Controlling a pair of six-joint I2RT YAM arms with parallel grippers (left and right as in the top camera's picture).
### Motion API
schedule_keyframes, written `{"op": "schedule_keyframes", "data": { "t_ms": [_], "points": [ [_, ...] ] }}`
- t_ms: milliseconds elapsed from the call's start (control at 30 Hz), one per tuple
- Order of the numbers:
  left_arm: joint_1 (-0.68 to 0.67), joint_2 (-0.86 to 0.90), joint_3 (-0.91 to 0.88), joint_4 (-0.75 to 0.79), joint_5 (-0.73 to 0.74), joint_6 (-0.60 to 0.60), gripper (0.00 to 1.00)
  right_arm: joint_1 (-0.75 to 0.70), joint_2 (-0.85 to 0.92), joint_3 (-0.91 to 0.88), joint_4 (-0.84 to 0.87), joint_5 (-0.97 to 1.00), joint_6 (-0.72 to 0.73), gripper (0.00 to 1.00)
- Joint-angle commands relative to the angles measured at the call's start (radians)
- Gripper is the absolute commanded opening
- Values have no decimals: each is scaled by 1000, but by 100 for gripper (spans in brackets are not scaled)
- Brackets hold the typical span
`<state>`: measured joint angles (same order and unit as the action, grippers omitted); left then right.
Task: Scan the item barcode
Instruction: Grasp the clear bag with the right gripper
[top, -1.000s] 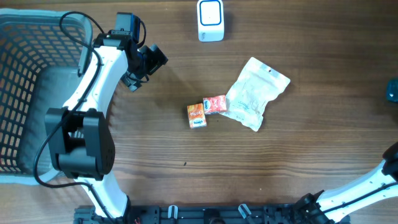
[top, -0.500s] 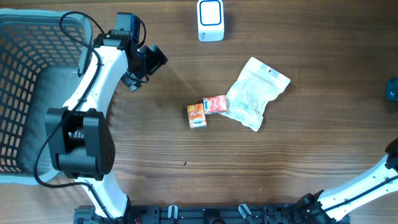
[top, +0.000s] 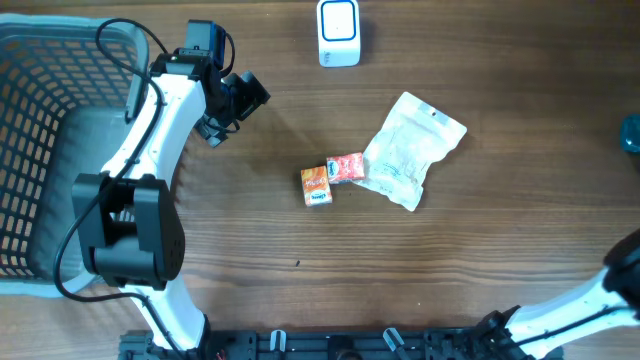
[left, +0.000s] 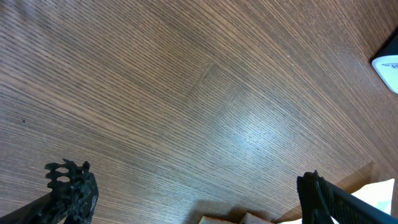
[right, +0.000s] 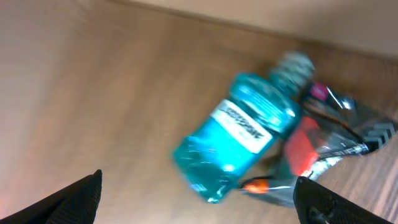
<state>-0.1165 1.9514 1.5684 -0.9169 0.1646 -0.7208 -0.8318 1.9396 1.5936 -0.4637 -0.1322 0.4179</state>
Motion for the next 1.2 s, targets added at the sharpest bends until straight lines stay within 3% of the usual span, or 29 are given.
{"op": "schedule_keyframes", "data": {
  "t_ms": [0,133,200,433,600,800,933,1167],
  "points": [
    [5,1,0,-1,-6,-21,100,97,-119,26,-63,-60,11,100],
    [5,1,0,-1,-6,-21,100,271,-146,23,-201,-348,3,100],
    [5,1,0,-1,-6,-21,100,362,-146,15,-252,-364,1,100],
    [5,1,0,-1,-6,-21,100,713,-101,14,-381,-148,3,100],
    [5,1,0,-1,-6,-21,100,868,-53,-31,-430,-134,49,100],
    [5,1,0,-1,-6,-21,100,1045,-3,-133,-430,82,179,99],
    [5,1,0,-1,-6,-21,100,1125,9,-190,-433,219,242,91],
    [5,1,0,-1,-6,-21,100,1159,12,-310,-371,229,291,88]
  ]
}}
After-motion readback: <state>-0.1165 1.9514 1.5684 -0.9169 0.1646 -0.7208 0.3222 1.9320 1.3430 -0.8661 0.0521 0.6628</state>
